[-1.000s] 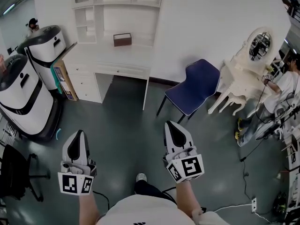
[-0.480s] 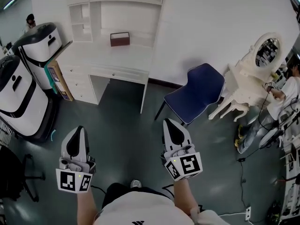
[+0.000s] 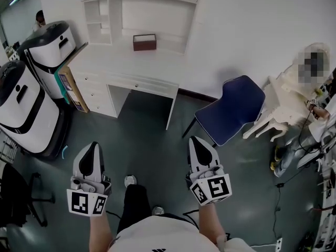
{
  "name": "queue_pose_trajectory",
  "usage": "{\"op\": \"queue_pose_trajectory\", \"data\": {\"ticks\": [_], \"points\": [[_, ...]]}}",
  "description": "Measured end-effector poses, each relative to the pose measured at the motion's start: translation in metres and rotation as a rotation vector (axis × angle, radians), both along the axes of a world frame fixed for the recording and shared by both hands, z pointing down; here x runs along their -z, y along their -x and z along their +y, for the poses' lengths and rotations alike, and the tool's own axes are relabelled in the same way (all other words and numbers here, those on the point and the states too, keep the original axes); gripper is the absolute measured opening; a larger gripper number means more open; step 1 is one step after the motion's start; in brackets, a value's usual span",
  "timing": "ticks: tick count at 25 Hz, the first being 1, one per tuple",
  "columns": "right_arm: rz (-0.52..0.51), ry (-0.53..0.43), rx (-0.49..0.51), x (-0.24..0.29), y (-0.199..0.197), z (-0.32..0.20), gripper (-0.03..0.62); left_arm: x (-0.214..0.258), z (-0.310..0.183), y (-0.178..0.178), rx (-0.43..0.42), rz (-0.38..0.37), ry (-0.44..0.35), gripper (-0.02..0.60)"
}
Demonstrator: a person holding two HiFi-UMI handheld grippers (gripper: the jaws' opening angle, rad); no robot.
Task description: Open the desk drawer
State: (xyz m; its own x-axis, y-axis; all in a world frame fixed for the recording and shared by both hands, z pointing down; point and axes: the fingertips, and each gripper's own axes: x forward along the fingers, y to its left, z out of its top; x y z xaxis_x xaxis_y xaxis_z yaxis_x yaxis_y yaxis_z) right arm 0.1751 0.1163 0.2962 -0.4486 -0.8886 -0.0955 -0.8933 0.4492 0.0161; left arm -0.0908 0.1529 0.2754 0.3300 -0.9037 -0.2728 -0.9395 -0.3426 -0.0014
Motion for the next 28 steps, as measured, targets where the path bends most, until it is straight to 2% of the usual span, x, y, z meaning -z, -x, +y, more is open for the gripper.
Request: {"op": "queue_pose_trajectory", "data": {"ticks": [6, 14, 22, 28], "points": [[0.028, -0.024, -0.048, 0.01, 0.021, -0.071, -0.012, 0.001, -0.084, 0.02, -0.055, 0.014, -0.006, 0.003], [0.009, -0.05, -0.101, 0.027, 0.062, -0.162, -0.012, 0.016, -0.187, 0.062, -0.114, -0.013, -0.023, 0.003], [0.013, -0.043, -0.128, 0.022, 0.107, -0.222, -0.012, 0.01, -0.255, 0.099, -0.174, -0.035, -0.01, 0.003], [0.029, -0.031, -0.166, 0.015, 0.118, -0.243, -0.012, 0.002, -0.289, 0.114, -0.195, -0.021, -0.011, 0.003]]}}
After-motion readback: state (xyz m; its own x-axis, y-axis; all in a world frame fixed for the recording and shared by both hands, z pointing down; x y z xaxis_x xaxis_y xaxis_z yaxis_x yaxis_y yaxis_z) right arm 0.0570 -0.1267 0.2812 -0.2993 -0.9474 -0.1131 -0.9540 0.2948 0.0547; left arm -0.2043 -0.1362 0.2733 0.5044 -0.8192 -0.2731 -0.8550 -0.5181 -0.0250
